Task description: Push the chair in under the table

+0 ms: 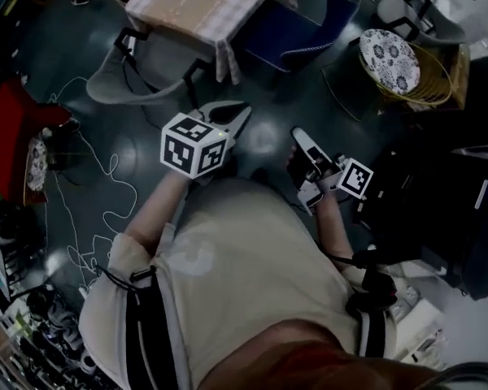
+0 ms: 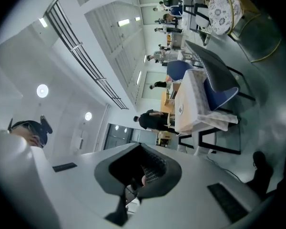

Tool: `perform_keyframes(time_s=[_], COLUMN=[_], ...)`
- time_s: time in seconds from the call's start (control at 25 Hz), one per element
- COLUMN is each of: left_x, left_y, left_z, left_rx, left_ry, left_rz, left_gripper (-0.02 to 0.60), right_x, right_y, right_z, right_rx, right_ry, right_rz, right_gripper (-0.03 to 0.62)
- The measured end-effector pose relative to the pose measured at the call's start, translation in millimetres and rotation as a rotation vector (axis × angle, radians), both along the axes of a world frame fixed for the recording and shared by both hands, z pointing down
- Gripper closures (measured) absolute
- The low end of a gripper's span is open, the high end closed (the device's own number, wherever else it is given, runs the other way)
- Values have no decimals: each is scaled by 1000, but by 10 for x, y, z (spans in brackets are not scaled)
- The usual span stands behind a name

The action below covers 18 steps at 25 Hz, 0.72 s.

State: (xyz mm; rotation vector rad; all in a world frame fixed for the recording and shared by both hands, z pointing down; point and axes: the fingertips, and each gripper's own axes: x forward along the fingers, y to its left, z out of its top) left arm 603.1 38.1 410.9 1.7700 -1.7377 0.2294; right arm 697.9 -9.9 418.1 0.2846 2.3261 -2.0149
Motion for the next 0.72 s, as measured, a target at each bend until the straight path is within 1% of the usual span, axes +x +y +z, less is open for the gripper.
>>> perform_keyframes(time_s=[0.08,0.16,0.24,0.4,0.56,0.72], left_x=[-79,-197,-292,-431,-668,-888], left_y=[229,448,629,962,1351,1652], left_z=[181,401,537,579,613,658], left_rx=[-5,11,24,21,19,35], left_ry=[-19,-12,-10,-14,0,9], left_rz=[-68,-148,-204,-270,-352,-410], left_gripper=[574,574,574,574,574,574], right_x=[-59,-155,-252,-464,-753,-964], right_y=[155,278,387,629,938,1211], right_z=[177,398,540,564,567,599], right_rx=[3,8,6,2,0,16], right_ry=[-4,-1,-2,1,13,24], right_rz=[-73,-141,-188,-264,-340,-391], right_gripper=[582,582,582,582,582,582])
